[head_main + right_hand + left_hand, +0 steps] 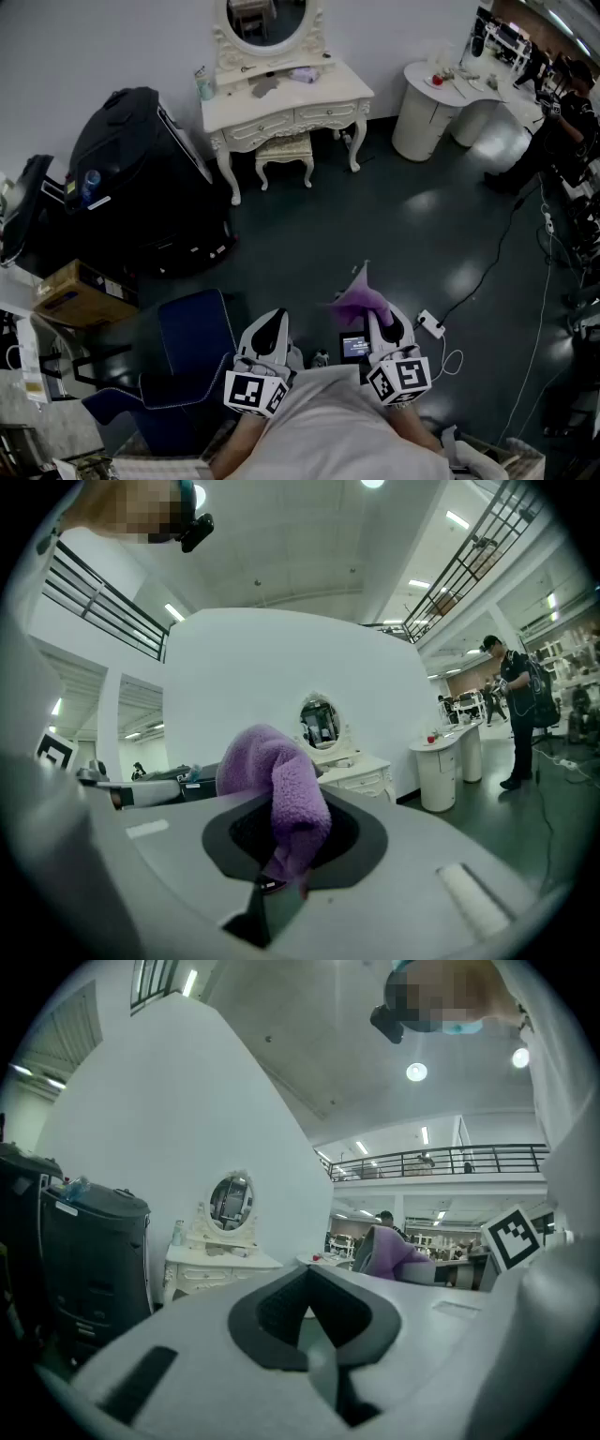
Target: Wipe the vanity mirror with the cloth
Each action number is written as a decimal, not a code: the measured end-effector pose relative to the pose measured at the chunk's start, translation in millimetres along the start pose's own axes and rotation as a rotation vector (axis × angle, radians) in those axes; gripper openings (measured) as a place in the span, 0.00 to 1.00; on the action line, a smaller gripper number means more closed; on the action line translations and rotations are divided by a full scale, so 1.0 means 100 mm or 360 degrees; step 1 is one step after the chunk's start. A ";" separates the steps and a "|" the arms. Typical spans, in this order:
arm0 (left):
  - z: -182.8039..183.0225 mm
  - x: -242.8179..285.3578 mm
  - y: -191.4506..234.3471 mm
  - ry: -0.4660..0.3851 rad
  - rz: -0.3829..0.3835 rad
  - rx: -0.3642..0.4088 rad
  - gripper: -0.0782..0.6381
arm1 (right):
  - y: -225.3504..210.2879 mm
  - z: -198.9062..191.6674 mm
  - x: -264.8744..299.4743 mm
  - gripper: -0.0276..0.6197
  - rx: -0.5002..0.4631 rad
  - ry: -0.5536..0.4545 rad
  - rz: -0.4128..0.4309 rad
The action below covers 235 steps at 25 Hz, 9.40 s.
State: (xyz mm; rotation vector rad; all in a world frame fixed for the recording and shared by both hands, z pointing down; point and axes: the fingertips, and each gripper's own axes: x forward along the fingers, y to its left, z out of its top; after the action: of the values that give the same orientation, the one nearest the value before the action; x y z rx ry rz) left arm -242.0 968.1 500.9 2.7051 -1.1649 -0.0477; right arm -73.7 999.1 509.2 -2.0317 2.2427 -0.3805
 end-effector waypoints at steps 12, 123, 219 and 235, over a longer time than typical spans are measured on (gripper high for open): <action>0.05 0.02 -0.01 -0.0007 -0.0044 0.0033 0.11 | 0.00 0.00 -0.02 0.13 0.0013 -0.0017 -0.0043; 2.12 9.08 6.61 -0.0072 0.0022 0.0058 0.11 | -2.52 1.98 10.58 0.13 0.0051 -0.0004 -0.0242; 4.53 10.55 6.90 -0.0236 0.0224 0.0316 0.11 | -2.28 5.52 13.92 0.14 -0.0326 -0.0312 0.0255; 4.49 9.56 7.44 -0.0264 0.0682 0.0316 0.11 | -0.50 4.80 14.23 0.13 -0.0377 -0.0127 0.0727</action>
State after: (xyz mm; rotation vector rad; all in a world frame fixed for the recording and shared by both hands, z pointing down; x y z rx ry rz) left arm -163.5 -296.2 248.9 2.5854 -1.8654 -0.0996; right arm -70.7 -471.2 198.4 -1.5090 2.7019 0.0069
